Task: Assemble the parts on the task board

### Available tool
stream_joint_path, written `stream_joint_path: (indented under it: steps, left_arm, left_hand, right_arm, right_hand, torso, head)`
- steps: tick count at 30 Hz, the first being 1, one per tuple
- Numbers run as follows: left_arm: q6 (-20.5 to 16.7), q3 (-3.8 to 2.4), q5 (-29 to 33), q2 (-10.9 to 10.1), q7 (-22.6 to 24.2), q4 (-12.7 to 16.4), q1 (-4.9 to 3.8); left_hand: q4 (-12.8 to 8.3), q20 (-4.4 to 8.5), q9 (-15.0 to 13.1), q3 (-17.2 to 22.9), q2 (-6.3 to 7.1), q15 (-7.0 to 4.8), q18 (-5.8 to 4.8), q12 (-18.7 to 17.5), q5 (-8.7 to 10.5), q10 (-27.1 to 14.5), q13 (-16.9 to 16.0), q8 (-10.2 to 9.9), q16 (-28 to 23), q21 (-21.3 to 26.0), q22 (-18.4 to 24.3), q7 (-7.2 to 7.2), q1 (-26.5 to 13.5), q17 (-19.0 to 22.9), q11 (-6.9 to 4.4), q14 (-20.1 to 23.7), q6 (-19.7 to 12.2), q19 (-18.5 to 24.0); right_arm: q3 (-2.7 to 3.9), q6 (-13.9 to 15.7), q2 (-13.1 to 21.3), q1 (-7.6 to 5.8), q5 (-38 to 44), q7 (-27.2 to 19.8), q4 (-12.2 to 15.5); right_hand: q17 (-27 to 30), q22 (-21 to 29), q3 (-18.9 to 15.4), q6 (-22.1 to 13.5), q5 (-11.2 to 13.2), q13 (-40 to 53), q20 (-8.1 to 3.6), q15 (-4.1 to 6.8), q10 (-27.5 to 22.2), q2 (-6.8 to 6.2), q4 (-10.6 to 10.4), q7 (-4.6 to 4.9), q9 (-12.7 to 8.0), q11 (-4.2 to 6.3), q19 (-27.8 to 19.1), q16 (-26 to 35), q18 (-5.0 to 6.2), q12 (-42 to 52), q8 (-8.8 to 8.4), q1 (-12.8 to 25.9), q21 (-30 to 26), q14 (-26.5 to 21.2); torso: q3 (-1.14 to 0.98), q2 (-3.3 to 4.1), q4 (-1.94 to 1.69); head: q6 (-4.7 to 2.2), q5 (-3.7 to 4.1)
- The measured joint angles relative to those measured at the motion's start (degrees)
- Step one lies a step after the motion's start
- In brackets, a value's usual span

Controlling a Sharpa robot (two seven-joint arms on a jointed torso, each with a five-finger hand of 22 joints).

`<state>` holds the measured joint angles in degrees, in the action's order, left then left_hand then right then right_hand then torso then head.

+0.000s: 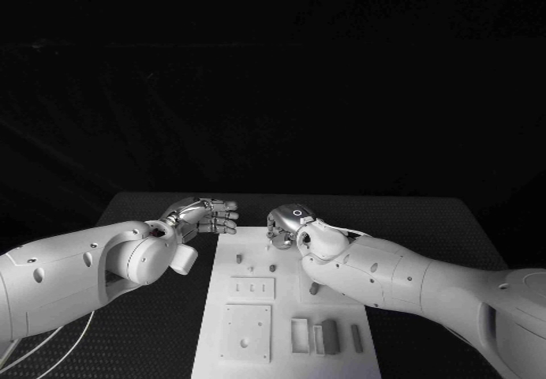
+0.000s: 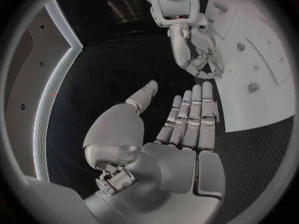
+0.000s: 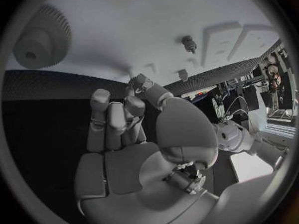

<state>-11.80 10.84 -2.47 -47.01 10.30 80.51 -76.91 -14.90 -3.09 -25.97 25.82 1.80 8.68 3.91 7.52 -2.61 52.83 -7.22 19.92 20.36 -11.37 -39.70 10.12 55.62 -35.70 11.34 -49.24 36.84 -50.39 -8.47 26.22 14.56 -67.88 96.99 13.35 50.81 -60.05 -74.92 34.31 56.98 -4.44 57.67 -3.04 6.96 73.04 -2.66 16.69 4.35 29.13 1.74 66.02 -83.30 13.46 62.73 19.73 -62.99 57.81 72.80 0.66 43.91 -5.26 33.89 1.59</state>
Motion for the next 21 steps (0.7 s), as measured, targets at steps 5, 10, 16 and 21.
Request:
stream_joint_path:
  steps: [5, 10, 16, 21]
  left_arm:
    - [0.0, 0.00, 0.0, 0.0, 0.0, 0.0, 0.00]
    - [0.0, 0.00, 0.0, 0.0, 0.0, -0.1, 0.00]
    - [0.0, 0.00, 0.0, 0.0, 0.0, -0.1, 0.00]
    - [0.1, 0.00, 0.0, 0.0, -0.1, -0.1, 0.00]
  left_hand:
    - [0.0, 0.00, 0.0, 0.0, 0.00, 0.00, 0.03, 0.0, 0.00, 0.0, 0.0, 0.0, 0.0, 0.0, 0.0, 0.00, 0.0, 0.0, 0.00, 0.0, 0.0, 0.0]
    - [0.0, 0.00, 0.0, 0.0, 0.00, 0.00, 0.02, 0.0, 0.00, 0.0, 0.0, 0.0, 0.0, 0.0, 0.0, 0.00, 0.0, 0.0, 0.00, 0.0, 0.0, 0.0]
    - [0.0, 0.00, 0.0, 0.0, 0.00, 0.00, 0.00, 0.0, 0.00, 0.0, 0.0, 0.0, 0.0, 0.0, 0.0, 0.00, 0.0, 0.0, 0.00, 0.0, 0.0, 0.0]
    - [-0.2, 0.00, 0.0, -0.2, 0.00, 0.00, -0.04, 0.0, 0.00, 0.0, 0.0, 0.0, 0.0, 0.0, 0.0, 0.00, 0.0, 0.0, 0.00, 0.0, 0.0, 0.0]
  right_arm:
    - [0.00, 0.0, 0.0, -0.01, -0.1, 0.1, -0.2]
    - [0.00, 0.0, 0.0, 0.00, -0.3, 0.1, -0.3]
    - [0.01, -0.4, 0.0, -0.03, -0.8, 0.0, -0.3]
    - [0.03, -0.7, -0.1, -0.07, -1.3, 0.0, -0.4]
  right_hand:
    - [0.0, 0.0, -0.1, 0.0, 0.0, 0.0, 0.00, 0.00, 0.0, -0.01, 0.1, 0.00, 0.0, 0.00, 0.0, 0.0, 0.00, 0.0, 0.00, 0.0, 0.0, 0.0]
    - [0.0, 0.0, -0.1, 0.0, 0.0, 0.0, 0.01, 0.01, 0.0, -0.01, 0.1, 0.00, 0.0, 0.00, 0.0, 0.0, 0.00, 0.0, -0.01, 0.0, 0.0, 0.0]
    - [0.4, 0.0, -0.1, 0.0, 0.1, 0.0, 0.10, 0.01, 0.0, -0.15, 0.1, 0.00, 0.0, 0.01, 0.1, 0.0, 0.00, -0.2, -0.06, 0.2, 0.0, 0.0]
    - [0.8, 0.0, -0.1, 0.0, 0.1, 0.0, 0.10, 0.02, 0.1, -0.10, 0.1, 0.00, 0.0, 0.09, 0.1, 0.0, 0.00, -0.2, -0.08, 0.2, 0.0, 0.0]
  torso:
    - [0.00, -0.01, 0.02]
    - [0.00, -0.07, 0.05]
    - [-0.02, -0.10, 0.05]
    - [-0.03, -0.12, 0.04]
  head:
    - [0.20, 0.03]
    - [0.27, 0.05]
    - [0.34, 0.06]
    - [0.39, 0.07]
